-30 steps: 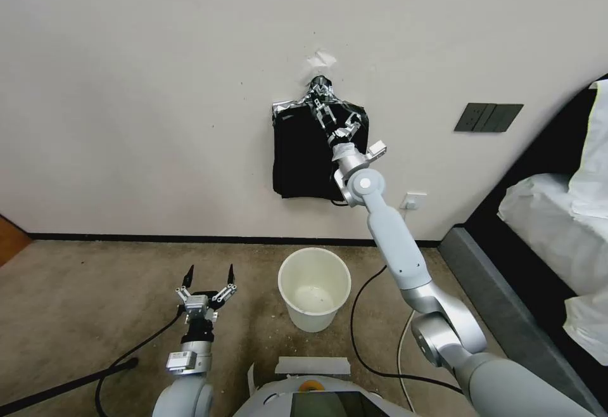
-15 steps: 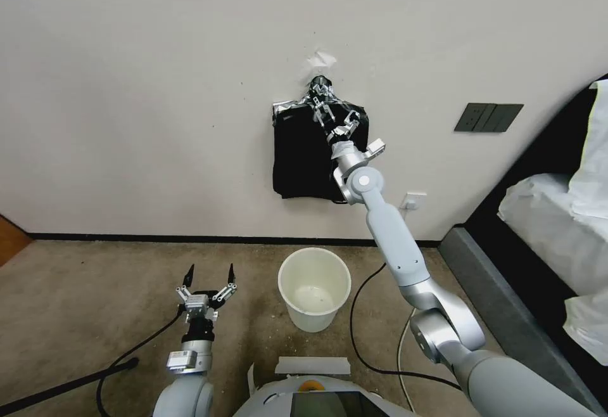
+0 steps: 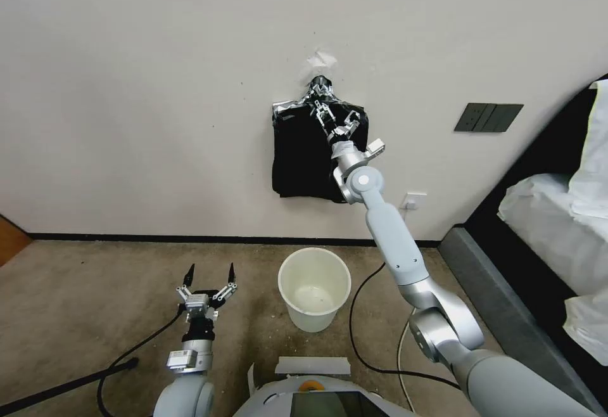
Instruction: Place a trash bag onto the trash bin.
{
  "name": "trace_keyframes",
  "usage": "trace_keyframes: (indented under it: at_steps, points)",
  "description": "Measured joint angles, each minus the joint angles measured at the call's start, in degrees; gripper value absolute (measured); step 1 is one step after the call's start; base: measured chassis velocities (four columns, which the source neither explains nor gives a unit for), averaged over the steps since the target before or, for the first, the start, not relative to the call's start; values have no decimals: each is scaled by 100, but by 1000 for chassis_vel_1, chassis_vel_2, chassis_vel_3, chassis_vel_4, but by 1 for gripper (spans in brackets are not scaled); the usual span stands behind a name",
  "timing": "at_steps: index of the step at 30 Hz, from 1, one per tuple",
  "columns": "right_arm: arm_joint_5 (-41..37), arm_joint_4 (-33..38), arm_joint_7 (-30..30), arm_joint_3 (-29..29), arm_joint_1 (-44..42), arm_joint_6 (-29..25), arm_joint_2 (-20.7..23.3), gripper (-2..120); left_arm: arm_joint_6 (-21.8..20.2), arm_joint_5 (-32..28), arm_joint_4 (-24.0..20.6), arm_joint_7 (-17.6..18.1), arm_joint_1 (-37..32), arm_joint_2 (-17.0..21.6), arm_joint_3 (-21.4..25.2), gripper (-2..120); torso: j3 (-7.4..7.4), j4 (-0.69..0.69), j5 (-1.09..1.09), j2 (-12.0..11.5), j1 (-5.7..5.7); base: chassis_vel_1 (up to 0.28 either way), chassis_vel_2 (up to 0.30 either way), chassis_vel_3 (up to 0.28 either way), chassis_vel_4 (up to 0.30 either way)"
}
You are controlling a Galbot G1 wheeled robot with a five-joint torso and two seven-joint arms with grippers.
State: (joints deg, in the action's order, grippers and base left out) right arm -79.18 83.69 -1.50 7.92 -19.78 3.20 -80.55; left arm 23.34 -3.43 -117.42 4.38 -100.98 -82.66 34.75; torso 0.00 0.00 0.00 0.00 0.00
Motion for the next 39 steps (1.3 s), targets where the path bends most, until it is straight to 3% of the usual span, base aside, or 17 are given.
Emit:
trace_keyframes:
  at_steps: [4, 11, 19, 33, 39]
  points:
    - [69, -51, -35, -5, 6, -87, -2, 0, 0, -10, 7, 1, 6, 1, 4, 100, 0, 0, 0, 0, 0, 0, 0, 0, 0]
    - [250, 93, -333, -55, -150, -212, 82, 0, -1, -15, 24, 1, 17, -6, -14, 100, 0, 0, 0, 0, 0, 0, 0, 0, 0]
    - [532, 800, -1126, -375, -744, -617, 500, 0, 0, -9, 45, 0, 31, -24, -107, 100, -1, 1, 0, 0, 0, 0, 0, 0, 0]
    - [1337, 1725, -1422, -734, -1932, -831, 1261, 0, 43, 11, 54, -1, 67, -45, -232, 100, 0, -1, 0, 0, 0, 0, 0, 0, 0]
    - [1596, 1879, -1424, -758, -2252, -846, 1363, 0, 59, 12, 54, -1, 78, -40, -266, 100, 0, 0, 1, 0, 0, 0, 0, 0, 0]
